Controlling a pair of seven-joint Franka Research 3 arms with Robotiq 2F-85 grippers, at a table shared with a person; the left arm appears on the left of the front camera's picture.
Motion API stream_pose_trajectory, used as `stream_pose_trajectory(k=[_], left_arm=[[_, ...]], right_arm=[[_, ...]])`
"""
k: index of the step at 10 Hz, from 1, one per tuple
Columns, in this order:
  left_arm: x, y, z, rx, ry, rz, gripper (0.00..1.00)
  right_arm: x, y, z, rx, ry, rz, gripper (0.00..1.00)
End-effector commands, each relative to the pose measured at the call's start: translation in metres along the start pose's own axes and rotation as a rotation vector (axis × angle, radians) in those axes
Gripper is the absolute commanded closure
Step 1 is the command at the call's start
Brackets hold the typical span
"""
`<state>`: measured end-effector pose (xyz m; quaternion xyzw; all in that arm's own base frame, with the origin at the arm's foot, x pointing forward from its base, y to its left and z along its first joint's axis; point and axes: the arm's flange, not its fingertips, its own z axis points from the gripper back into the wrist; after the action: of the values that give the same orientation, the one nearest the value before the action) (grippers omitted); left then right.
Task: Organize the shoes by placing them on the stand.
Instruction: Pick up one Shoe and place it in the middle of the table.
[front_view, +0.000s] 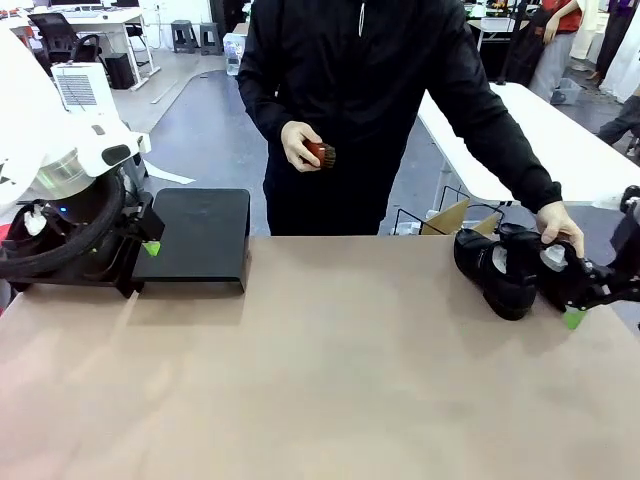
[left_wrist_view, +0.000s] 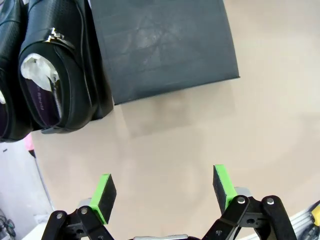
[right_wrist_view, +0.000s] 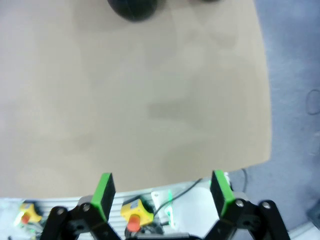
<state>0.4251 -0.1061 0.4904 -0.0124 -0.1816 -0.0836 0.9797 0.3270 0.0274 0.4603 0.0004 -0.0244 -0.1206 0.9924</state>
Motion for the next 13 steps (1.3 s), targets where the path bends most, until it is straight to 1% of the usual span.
stream_pose_trajectory(k=[1,3,4,5,6,7,8,9,11,12,13], left_arm=[[-0.001,0.001,-0.001,0.018,-0.008,0.009,0.00],[-0.001,0.001,-0.001,0.018,-0.008,0.009,0.00],[-0.001,0.001,-0.001,0.018,-0.008,0.009,0.00],[-0.001,0.001,-0.001,0.018,-0.008,0.009,0.00],[-0.001,0.001,-0.001,0.018,-0.008,0.009,0.00],[-0.001,0.001,-0.001,0.018,-0.008,0.009,0.00],[-0.001,0.001,-0.001,0.018,-0.008,0.009,0.00],[-0.001,0.001,-0.001,0.018,-0.008,0.009,0.00],[-0.001,0.001,-0.001,0.018,-0.008,0.009,0.00],[-0.001,0.001,-0.001,0.018,-0.008,0.009,0.00],[-0.001,0.001,-0.001,0.018,-0.008,0.009,0.00]], right_arm=[[-0.018,0.033,0.001,-0.030,-0.004,0.030,0.00],[-0.018,0.033,0.001,-0.030,-0.004,0.030,0.00],[-0.010,0.022,0.000,-0.026,-0.004,0.038,0.00],[0.007,0.022,0.006,-0.057,-0.058,0.026,0.00],[0.031,0.023,0.009,-0.078,-0.092,0.015,0.00],[0.066,0.024,0.011,-0.068,-0.109,0.018,0.00],[0.098,0.028,0.008,-0.033,-0.114,0.048,0.00],[0.132,0.031,0.002,-0.042,-0.118,0.052,0.00],[0.188,0.036,-0.014,0.012,-0.084,0.099,0.00],[0.209,0.037,-0.023,0.041,-0.062,0.113,0.00],[0.228,0.040,-0.036,0.037,-0.044,0.114,0.00]])
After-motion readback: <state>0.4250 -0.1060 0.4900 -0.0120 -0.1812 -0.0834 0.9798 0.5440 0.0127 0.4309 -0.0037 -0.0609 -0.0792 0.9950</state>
